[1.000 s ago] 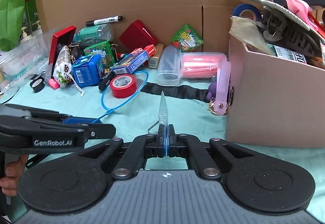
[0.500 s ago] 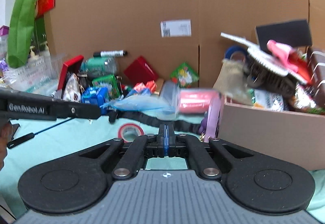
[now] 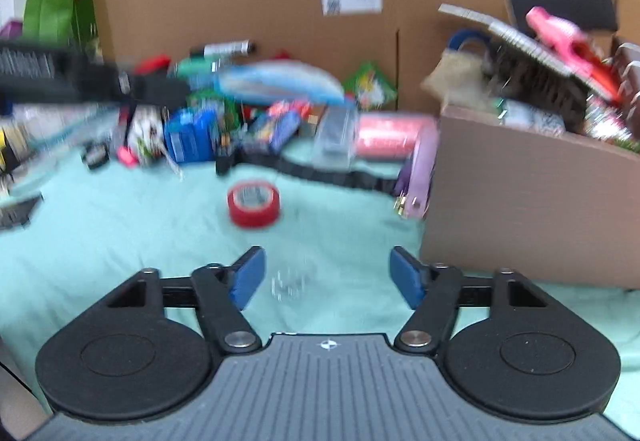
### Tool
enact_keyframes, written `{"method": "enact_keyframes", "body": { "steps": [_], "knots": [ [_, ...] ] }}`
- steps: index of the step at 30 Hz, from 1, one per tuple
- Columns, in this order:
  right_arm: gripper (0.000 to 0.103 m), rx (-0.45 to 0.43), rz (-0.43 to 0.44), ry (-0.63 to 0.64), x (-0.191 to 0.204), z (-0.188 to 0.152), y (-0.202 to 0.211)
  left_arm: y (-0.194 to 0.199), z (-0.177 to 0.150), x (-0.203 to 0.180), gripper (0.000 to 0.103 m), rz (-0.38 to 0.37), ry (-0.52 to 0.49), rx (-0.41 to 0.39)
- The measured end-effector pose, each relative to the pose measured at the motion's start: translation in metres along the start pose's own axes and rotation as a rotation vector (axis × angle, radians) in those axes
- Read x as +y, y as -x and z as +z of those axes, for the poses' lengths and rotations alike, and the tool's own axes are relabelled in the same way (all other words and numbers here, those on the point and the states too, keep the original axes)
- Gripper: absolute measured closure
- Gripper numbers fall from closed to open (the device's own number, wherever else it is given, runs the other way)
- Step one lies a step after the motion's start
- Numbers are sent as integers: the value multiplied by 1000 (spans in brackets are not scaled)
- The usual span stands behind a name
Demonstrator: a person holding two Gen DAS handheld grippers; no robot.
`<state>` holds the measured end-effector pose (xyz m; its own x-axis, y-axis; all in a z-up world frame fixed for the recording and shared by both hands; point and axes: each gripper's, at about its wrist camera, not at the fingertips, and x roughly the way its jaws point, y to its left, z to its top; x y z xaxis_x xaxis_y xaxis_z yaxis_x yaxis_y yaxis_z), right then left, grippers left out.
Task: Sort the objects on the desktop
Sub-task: 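Carry net and hook over the cardboard box and open both grippers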
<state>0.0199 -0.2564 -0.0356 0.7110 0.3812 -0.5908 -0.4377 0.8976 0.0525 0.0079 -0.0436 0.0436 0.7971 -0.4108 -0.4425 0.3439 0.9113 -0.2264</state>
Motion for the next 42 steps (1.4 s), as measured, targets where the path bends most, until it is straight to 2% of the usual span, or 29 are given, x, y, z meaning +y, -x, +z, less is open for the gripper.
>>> {"method": "enact_keyframes", "body": {
  "steps": [5,6,7,9,10,13,18,23,30,36,42],
  "knots": [
    [34,44,51,-75,-9,-12,-28,3,-2,7,103,7,8,3],
    [41,34,57,-88,-11,-14,-29,2,-2,8,103,10,10,5],
    [66,32,74,-84,-11,-14,-29,2,-2,10,103,12,12,6],
    [86,35,135,-103,-8,-11,-29,1,-1,12,103,14,21,7],
    [94,28,136,-103,-7,-11,-27,1,-1,13,103,14,24,4],
    [102,-8,141,-106,-5,-8,-18,3,2,10,103,8,17,-5],
    [103,-95,129,-89,-7,4,11,11,14,-3,103,-19,-15,-42],
    [103,-220,94,-75,-16,19,52,16,38,-28,103,-87,-71,-103],
    [103,-368,-33,-67,-45,34,107,-3,67,-77,103,-189,-164,-153],
    [103,-368,-138,-82,-70,29,117,-31,76,-114,103,-280,-225,-153],
    [103,-325,-153,-180,-90,7,106,-63,80,-151,103,-342,-285,-132]
  ]
}}
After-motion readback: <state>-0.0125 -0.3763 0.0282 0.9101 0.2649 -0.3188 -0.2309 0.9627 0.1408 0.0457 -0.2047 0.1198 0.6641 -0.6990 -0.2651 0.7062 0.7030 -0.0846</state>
